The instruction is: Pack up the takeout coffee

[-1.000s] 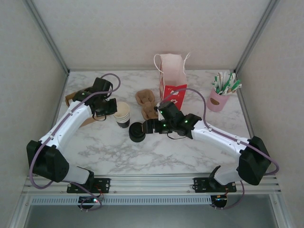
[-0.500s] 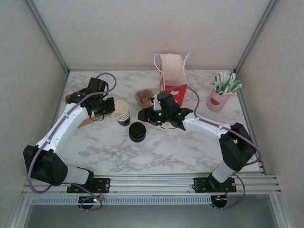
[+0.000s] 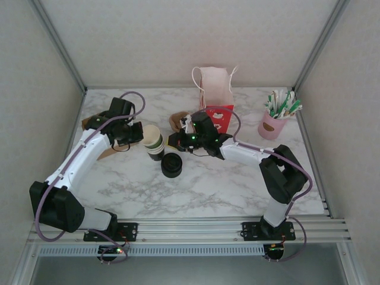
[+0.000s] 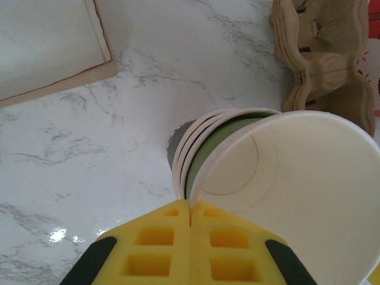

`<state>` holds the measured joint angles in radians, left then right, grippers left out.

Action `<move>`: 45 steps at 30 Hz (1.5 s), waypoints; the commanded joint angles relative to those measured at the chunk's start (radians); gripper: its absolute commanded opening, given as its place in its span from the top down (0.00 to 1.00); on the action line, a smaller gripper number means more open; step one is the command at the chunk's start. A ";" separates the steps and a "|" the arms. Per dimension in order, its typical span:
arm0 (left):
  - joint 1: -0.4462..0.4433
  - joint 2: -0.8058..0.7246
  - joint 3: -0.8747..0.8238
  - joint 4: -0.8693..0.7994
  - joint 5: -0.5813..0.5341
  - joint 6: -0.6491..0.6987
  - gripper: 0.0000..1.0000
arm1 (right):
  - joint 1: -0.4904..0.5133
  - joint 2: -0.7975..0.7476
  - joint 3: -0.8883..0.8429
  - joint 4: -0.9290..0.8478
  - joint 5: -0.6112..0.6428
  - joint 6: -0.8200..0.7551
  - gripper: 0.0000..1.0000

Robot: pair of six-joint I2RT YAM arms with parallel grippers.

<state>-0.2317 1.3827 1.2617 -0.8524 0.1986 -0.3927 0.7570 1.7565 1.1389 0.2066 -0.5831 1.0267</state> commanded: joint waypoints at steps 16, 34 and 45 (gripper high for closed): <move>-0.020 -0.056 0.258 -0.151 -0.036 -0.022 1.00 | -0.030 -0.265 -0.003 -0.289 0.119 -0.177 0.65; -0.372 0.024 0.376 -0.150 -0.136 -0.145 1.00 | 0.034 -0.822 -0.138 -0.892 0.690 -0.336 0.13; -0.568 0.234 0.367 -0.054 -0.136 -0.172 1.00 | 0.033 -1.028 -0.266 -1.123 0.974 -0.244 0.01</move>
<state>-0.7681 1.5768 1.6157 -0.9432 0.0807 -0.5468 0.7898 0.7456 0.9047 -0.8410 0.2893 0.7456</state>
